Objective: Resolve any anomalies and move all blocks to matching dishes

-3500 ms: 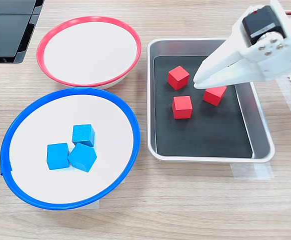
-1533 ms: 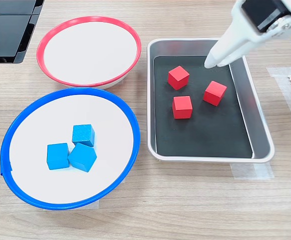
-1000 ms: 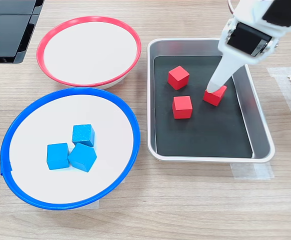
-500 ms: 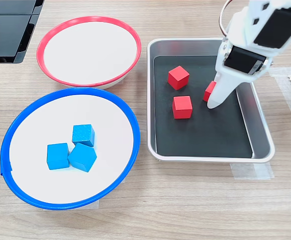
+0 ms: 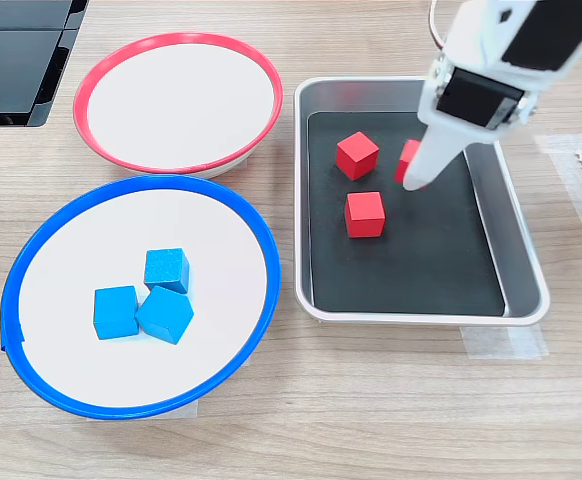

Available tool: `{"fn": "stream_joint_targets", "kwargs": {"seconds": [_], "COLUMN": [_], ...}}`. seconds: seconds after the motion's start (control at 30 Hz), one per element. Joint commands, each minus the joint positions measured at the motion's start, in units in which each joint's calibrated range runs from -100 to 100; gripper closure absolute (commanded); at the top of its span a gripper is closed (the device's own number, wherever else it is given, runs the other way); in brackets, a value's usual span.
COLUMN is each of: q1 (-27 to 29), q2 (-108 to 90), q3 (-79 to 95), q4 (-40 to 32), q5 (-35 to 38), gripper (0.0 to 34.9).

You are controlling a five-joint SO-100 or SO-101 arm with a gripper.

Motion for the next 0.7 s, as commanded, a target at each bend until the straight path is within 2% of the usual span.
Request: {"fn": "stream_joint_targets", "kwargs": {"seconds": [0.0, 0.2, 0.37, 0.47, 0.57, 0.67], "q1": [-1.01, 1.72, 4.35, 5.20, 5.48, 5.11], "q2": [6.00, 31.24, 48.56, 54.36, 56.83, 55.47], "q3": [-18.61, -52.93, -70.05, -75.05, -75.96, -74.41], "q4": [4.81, 8.77, 4.89, 2.50, -0.06, -1.05], "q5": [-4.64, -10.11, -10.74, -10.45, -9.67, -9.57], "gripper": [34.6, 34.6, 33.9, 30.2, 24.4, 21.3]}}
